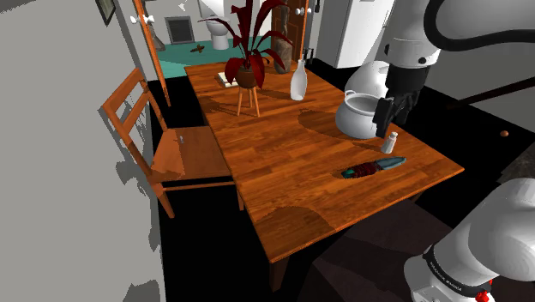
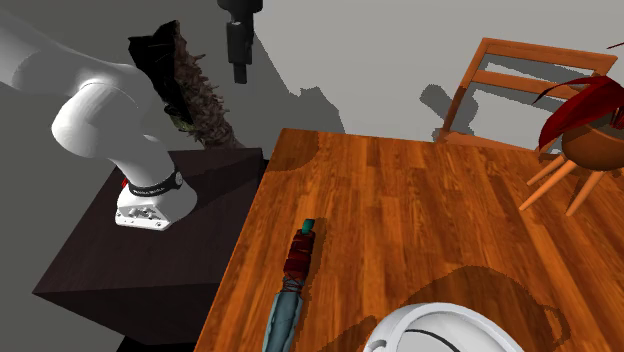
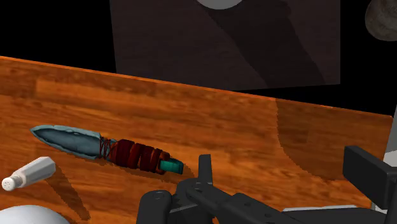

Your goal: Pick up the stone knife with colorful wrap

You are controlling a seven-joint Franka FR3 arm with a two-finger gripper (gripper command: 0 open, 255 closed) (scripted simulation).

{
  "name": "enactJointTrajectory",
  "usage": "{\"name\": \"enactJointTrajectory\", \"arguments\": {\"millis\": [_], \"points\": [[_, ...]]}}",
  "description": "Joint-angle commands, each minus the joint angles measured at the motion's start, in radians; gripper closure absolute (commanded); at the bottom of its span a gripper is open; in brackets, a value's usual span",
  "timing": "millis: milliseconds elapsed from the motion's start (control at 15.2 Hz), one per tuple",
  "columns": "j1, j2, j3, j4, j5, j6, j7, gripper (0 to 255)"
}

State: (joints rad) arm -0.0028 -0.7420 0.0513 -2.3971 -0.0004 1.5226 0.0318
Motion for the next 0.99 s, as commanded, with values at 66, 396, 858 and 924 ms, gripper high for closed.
{"name": "enactJointTrajectory", "arguments": {"millis": [66, 396, 858, 924], "points": [[0.003, -0.019, -0.019, -0.037, -0.016, 0.024, -0.042, 0], [0.01, -0.09, -0.124, -0.204, -0.112, 0.151, -0.252, 0], [-0.01, -0.088, -0.307, -0.369, -0.274, 0.373, -0.548, 0], [-0.014, -0.075, -0.336, -0.384, -0.298, 0.41, -0.59, 0]]}}
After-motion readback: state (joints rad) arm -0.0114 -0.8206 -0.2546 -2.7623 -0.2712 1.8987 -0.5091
